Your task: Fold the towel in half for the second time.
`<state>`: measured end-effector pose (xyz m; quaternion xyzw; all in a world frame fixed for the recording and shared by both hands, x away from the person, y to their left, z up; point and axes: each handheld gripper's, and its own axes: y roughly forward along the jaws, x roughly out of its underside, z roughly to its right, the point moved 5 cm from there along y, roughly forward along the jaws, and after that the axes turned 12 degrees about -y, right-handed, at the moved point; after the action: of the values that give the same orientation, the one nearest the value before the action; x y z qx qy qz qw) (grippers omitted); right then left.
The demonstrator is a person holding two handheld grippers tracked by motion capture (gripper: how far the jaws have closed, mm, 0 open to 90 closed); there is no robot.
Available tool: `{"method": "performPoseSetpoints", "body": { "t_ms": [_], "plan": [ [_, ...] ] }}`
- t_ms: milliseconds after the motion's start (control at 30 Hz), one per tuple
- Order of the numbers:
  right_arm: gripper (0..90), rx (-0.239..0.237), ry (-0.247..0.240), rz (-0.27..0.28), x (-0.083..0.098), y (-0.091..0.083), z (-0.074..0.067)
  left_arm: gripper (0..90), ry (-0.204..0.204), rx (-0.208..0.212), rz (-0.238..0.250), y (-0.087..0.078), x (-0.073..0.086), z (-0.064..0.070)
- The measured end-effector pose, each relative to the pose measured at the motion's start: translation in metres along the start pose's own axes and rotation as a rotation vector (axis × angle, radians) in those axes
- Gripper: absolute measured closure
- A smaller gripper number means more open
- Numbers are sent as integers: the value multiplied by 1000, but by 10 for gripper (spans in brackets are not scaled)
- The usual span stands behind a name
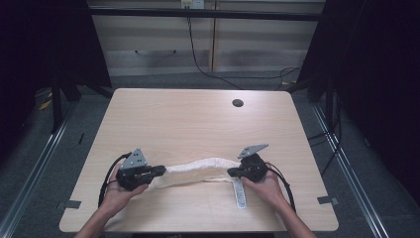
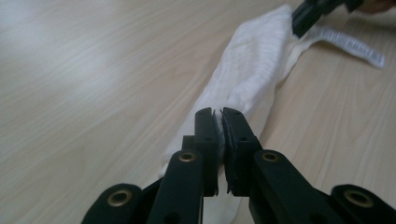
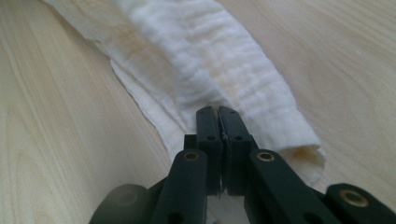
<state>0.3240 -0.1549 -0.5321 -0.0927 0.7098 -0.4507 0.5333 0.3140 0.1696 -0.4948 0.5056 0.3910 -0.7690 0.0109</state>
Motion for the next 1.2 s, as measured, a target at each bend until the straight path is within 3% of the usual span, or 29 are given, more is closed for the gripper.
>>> {"method": "performPoseSetpoints", "body": {
  "t_ms": [33,167,367,467,600,733,800,900,1000,1200],
  "plan": [
    [885,-1,-2,-1,0,0,0,854,19,-22,-22,1,5,-1],
    [885,6,-19,1,0,0,0,855,20,-39,-70,10,21,-4],
    [882,29,-31,-5,1,-2,1,857,24,-38,-101,15,30,-7],
    [882,59,-49,-25,3,-9,3,859,8,-49,-95,16,30,-10],
    [885,90,-37,-21,7,-20,6,859,-11,-45,-86,20,29,-11],
    [881,75,-49,1,13,-24,0,858,-29,-41,-89,20,29,-13],
    [854,56,-36,19,15,-24,-3,850,-62,-28,-79,20,29,-14],
    [797,36,-8,36,17,-28,-4,766,-97,30,-81,18,30,-13],
    [754,9,8,80,19,-33,-5,719,-113,41,-68,14,30,-14],
    [678,6,52,159,15,-45,-5,607,-143,59,-8,2,20,-13]
  ]
}}
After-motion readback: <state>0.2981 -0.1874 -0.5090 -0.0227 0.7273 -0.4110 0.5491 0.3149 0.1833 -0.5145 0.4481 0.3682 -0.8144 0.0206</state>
